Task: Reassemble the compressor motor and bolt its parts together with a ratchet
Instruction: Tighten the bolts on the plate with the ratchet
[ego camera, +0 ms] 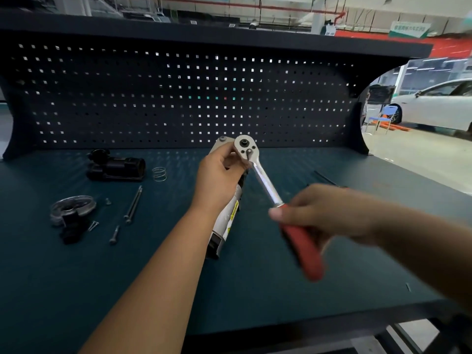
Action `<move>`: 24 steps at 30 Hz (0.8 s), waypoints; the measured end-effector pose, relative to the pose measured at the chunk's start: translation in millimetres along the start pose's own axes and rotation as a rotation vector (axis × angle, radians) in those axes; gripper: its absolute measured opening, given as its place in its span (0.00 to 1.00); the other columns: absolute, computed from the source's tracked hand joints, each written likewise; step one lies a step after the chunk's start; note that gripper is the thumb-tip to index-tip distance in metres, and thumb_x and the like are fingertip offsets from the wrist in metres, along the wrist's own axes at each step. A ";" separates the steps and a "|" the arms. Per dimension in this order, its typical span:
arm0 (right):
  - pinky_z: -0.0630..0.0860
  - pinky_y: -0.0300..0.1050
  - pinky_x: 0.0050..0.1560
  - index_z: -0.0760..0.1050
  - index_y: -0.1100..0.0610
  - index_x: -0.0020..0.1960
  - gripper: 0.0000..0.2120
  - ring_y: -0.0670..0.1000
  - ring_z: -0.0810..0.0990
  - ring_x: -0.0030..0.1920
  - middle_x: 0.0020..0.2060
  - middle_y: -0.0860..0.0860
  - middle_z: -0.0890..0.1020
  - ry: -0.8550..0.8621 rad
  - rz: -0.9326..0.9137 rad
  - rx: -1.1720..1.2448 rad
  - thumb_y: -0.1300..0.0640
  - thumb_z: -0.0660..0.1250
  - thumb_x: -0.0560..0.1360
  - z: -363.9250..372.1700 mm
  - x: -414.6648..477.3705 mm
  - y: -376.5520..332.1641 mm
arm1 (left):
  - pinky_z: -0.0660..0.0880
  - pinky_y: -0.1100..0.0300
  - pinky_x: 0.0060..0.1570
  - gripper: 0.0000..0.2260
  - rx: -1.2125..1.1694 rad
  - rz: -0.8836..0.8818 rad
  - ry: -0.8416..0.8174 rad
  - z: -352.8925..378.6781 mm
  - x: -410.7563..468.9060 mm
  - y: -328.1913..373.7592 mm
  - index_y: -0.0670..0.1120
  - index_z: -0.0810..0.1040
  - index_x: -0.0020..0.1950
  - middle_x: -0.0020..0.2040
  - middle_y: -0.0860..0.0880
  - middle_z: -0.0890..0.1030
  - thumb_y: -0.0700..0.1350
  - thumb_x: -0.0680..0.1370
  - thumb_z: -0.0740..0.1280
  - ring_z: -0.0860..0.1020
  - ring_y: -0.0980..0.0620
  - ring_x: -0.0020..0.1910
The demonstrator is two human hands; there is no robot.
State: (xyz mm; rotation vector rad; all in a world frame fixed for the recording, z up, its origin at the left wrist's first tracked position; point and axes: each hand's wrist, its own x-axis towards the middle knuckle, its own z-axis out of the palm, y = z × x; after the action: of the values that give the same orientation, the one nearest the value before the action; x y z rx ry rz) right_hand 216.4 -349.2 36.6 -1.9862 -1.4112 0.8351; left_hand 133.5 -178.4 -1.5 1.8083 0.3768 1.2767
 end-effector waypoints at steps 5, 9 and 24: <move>0.73 0.37 0.25 0.75 0.58 0.34 0.18 0.49 0.77 0.25 0.26 0.52 0.78 0.005 -0.081 0.369 0.44 0.67 0.74 65.9 20.8 -11.9 | 0.76 0.64 0.45 0.06 -0.267 -0.056 0.056 5.4 -3.0 4.0 0.37 0.80 0.49 0.47 0.43 0.83 0.33 0.73 0.68 0.80 0.54 0.46; 0.74 0.37 0.27 0.77 0.59 0.35 0.20 0.49 0.78 0.27 0.28 0.53 0.79 0.010 -0.095 0.454 0.44 0.66 0.74 73.9 22.9 -11.4 | 0.74 0.69 0.34 0.06 -0.220 -0.025 0.031 4.5 -3.1 3.0 0.46 0.77 0.43 0.37 0.55 0.83 0.36 0.74 0.71 0.80 0.61 0.37; 0.67 0.44 0.42 0.76 0.56 0.52 0.37 0.55 0.76 0.43 0.39 0.51 0.77 0.496 -0.360 -1.043 0.28 0.53 0.61 -123.4 31.2 -23.5 | 0.75 0.70 0.41 0.11 -0.247 -0.007 0.019 -1.6 3.5 -2.0 0.49 0.79 0.42 0.39 0.56 0.84 0.33 0.72 0.71 0.82 0.60 0.41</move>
State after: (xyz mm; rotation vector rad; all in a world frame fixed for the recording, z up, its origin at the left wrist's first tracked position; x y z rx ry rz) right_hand 303.3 -323.3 129.0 -2.2323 -1.9761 -0.6789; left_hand 134.1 -174.1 -0.8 1.5862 0.2238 1.2767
